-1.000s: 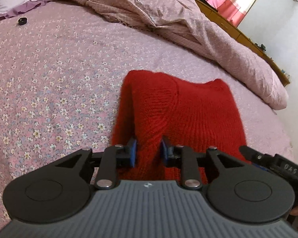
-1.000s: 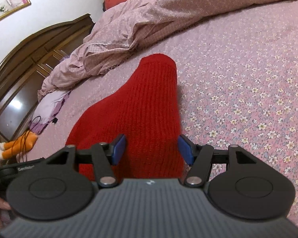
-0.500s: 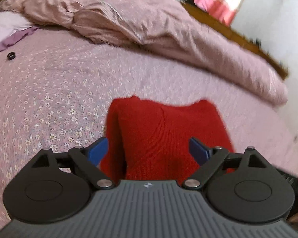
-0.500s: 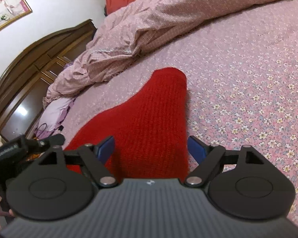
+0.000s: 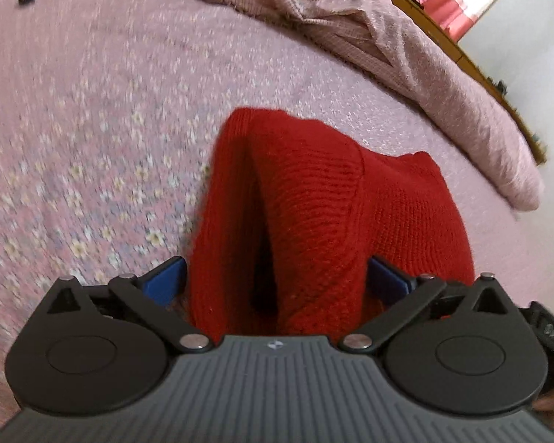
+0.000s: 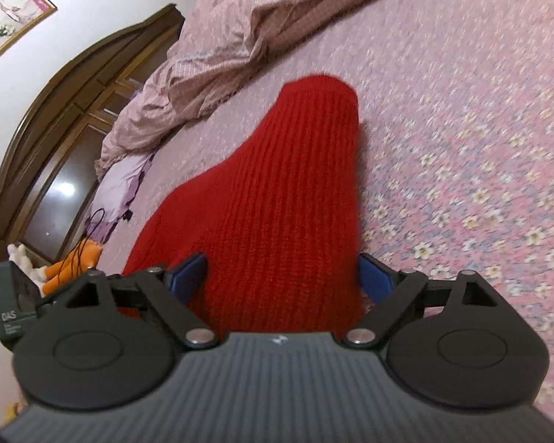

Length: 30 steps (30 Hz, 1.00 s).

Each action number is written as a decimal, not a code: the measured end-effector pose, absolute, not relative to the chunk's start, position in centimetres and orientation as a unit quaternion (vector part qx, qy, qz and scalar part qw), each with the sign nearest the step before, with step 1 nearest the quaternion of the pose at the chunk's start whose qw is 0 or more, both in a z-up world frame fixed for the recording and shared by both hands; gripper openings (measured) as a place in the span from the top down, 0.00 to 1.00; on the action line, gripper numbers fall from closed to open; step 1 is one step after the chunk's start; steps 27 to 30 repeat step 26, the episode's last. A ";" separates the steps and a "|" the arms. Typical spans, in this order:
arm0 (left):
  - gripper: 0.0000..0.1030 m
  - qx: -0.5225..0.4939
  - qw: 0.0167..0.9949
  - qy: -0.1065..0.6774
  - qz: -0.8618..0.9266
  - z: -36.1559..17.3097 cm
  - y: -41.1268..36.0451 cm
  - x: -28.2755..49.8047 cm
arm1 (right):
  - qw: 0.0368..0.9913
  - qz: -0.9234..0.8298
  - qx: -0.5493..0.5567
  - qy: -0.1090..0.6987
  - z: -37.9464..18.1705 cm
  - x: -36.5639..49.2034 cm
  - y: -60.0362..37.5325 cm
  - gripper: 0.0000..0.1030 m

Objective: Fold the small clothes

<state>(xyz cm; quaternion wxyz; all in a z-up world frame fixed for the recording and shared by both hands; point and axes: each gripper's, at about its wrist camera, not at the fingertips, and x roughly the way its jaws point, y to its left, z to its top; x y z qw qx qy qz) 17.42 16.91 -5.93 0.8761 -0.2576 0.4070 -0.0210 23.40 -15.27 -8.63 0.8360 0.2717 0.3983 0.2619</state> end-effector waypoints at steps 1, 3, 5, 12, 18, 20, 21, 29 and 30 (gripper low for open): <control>0.00 -0.268 0.873 0.408 -0.025 -6.1 17.1 17.5 | 0.833 0.265 0.273 0.402 -8.8 23.6 -15.1 0.10; 0.00 -0.272 0.871 0.408 -0.034 -6.4 17.2 17.6 | 0.824 0.274 0.282 0.409 -9.3 24.1 -14.9 0.08; 0.00 -0.273 0.868 0.412 -0.043 -6.4 17.3 17.9 | 0.811 0.280 0.297 0.418 -9.8 24.6 -14.8 0.06; 0.00 -0.300 0.848 0.432 -0.067 -6.9 18.0 19.4 | 0.806 0.297 0.280 0.429 -9.7 25.9 -13.2 0.00; 0.00 -0.323 0.831 0.444 -0.089 -7.2 18.2 20.3 | 0.795 0.311 0.288 0.434 -9.9 26.3 -13.3 0.00; 0.00 -0.330 0.827 0.445 -0.099 -7.3 18.1 20.8 | 0.791 0.316 0.289 0.436 -9.8 26.6 -13.3 0.00; 0.00 -0.337 0.821 0.447 -0.113 -7.4 17.9 21.0 | 0.789 0.321 0.290 0.436 -9.8 26.7 -13.2 0.04; 0.07 -0.346 0.817 0.442 -0.134 -7.5 17.2 21.5 | 0.811 0.330 0.269 0.401 -8.6 25.6 -13.2 0.28; 0.07 -0.346 0.817 0.442 -0.134 -7.5 17.2 21.5 | 0.811 0.330 0.269 0.401 -8.6 25.6 -13.2 0.28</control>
